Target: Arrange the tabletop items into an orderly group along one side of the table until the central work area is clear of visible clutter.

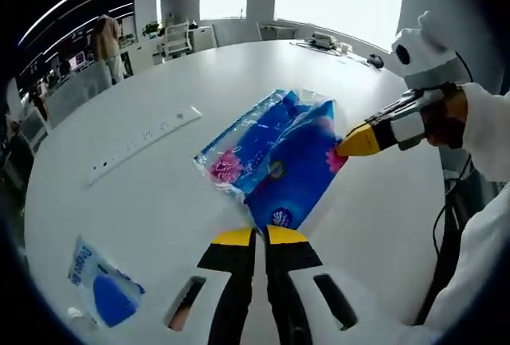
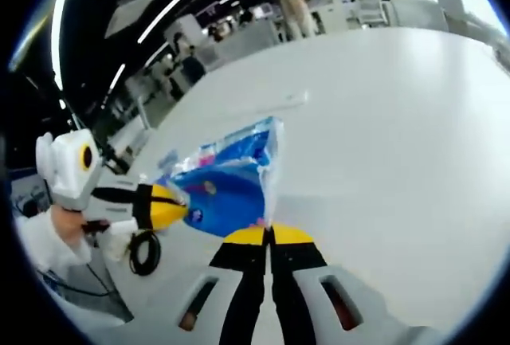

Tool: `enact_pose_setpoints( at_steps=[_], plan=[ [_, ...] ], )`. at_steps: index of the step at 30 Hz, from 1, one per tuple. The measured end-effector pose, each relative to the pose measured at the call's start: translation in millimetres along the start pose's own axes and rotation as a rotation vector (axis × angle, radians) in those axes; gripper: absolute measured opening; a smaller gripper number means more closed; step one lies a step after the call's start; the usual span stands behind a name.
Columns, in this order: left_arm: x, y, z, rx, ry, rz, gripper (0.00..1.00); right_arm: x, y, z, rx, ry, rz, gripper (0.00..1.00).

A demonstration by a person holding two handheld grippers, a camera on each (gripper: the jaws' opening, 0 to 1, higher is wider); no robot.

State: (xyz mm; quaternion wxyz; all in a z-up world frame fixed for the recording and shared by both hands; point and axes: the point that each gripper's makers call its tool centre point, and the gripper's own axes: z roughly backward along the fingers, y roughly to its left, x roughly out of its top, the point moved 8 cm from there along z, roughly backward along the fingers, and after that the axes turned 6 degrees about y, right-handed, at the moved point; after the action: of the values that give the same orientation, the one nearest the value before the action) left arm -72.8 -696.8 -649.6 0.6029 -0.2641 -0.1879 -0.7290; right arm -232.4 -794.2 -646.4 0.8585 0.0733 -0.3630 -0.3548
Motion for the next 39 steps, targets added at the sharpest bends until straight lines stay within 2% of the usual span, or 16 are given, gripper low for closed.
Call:
enact_pose_setpoints(
  at_steps=[8, 12, 19, 29, 35, 39],
  plan=[
    [25.3, 15.7, -18, -0.008, 0.005, 0.022, 0.01, 23.4, -20, -12, -0.045, 0.023, 0.071, 0.0],
    [31.0, 21.3, -33, -0.019, 0.024, 0.026, 0.0, 27.6, -31, -23, -0.057, 0.048, 0.095, 0.0],
    [28.0, 26.4, -54, -0.033, 0.084, 0.031, 0.01, 26.8, -45, -49, -0.072, 0.128, 0.166, 0.0],
    [24.3, 40.2, -78, -0.049, 0.136, 0.055, 0.01, 27.9, -58, -75, -0.075, 0.154, 0.177, 0.0],
    [21.2, 46.2, -83, -0.039, 0.152, 0.08, 0.01, 24.4, -60, -84, -0.068, 0.174, 0.162, 0.0],
    [20.4, 48.1, -85, -0.036, 0.151, 0.098, 0.0, 29.3, -61, -86, -0.072, 0.153, 0.181, 0.0]
  ],
)
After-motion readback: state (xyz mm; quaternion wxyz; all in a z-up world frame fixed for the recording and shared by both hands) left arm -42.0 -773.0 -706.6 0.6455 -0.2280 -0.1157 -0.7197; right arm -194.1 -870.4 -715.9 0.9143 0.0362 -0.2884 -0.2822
